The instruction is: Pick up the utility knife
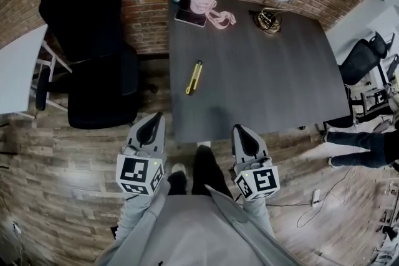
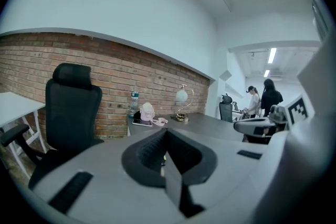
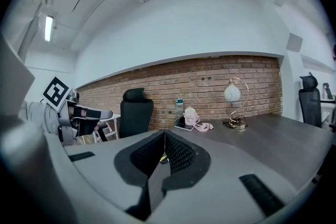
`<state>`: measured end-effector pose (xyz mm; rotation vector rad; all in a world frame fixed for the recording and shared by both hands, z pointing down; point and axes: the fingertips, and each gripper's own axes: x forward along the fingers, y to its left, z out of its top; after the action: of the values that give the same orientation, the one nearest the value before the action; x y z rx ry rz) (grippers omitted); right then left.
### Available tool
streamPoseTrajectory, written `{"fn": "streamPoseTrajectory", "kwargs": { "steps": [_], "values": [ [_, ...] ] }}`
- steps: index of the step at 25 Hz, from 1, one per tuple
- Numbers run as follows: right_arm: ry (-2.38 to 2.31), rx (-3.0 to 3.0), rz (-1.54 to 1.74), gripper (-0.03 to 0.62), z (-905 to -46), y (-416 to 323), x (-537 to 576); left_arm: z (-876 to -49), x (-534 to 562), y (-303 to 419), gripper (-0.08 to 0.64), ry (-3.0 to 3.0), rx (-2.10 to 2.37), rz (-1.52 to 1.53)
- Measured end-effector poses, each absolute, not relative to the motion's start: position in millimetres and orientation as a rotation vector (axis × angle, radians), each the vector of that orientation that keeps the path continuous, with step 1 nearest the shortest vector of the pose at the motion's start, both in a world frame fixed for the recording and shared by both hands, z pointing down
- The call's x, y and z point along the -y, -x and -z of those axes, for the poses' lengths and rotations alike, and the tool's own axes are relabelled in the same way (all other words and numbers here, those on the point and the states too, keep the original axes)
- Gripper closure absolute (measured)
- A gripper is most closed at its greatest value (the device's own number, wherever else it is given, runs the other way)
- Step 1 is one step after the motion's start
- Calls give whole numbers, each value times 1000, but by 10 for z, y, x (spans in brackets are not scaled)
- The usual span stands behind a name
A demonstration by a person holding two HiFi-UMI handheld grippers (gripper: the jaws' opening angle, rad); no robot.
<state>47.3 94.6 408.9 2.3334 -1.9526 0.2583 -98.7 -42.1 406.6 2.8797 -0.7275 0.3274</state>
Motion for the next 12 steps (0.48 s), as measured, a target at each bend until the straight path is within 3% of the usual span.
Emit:
{"fn": "streamPoseTrajectory", "kwargs": {
  "steps": [12],
  "values": [
    [-2171, 2139, -203, 574, -3939, -1518, 92, -3928, 1224, 81, 541, -2824, 949, -284]
  ]
}}
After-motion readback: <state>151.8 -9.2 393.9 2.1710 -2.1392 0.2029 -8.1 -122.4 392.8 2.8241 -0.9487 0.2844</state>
